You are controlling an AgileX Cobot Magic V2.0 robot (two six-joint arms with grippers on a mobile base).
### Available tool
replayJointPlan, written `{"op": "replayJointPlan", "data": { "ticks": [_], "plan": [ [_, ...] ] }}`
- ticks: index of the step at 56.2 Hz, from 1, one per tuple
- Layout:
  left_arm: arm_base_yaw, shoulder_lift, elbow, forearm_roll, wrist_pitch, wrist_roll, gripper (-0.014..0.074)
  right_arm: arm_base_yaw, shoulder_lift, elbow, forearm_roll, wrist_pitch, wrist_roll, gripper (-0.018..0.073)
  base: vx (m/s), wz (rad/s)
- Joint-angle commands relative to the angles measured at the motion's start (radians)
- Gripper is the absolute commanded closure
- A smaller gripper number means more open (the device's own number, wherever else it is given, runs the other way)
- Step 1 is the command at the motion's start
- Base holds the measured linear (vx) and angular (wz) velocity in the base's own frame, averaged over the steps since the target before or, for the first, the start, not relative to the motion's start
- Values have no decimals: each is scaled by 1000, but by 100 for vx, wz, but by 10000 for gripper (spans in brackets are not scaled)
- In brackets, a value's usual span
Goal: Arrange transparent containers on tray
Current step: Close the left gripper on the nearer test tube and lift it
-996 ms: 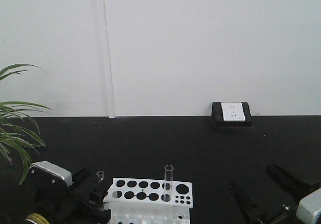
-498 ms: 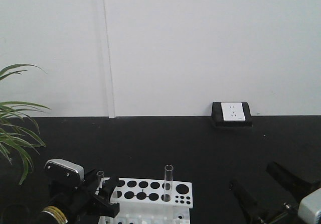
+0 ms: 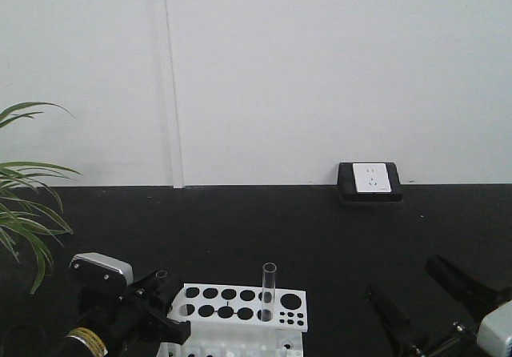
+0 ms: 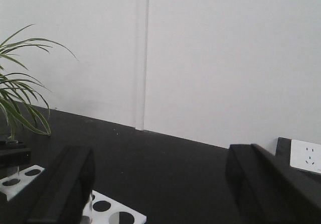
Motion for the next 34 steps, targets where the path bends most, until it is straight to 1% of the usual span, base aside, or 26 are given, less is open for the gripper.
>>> {"op": "replayJointPlan", "data": {
  "ticks": [1,4,8,13,18,23,27,34],
  "plan": [
    [-5,-128,-25,-12,-97,-19,603,-1,-16,-29,7,-89,-13,-33,0,0],
    [-5,-188,-27,-8,-84,-19,602,-1,-16,-29,6,-85,-13,-33,0,0],
    [-5,-283,-47,-4,-19,-17,601,-1,-16,-29,0,-76,-9,-33,0,0],
    [-5,-406,-104,1,121,6,601,-1,-16,-47,-44,-40,-5,-33,0,0],
    [-5,-508,-192,36,288,39,601,-1,-4,-95,-116,14,0,-33,0,0],
    [-5,-581,-269,50,431,42,601,-1,36,-161,-189,29,53,-33,0,0],
    [-5,-622,-297,49,473,42,601,1,86,-208,-231,28,93,-33,0,0],
    [-5,-671,-298,48,488,42,601,1,205,-301,-282,9,168,-33,0,0]
  ]
}}
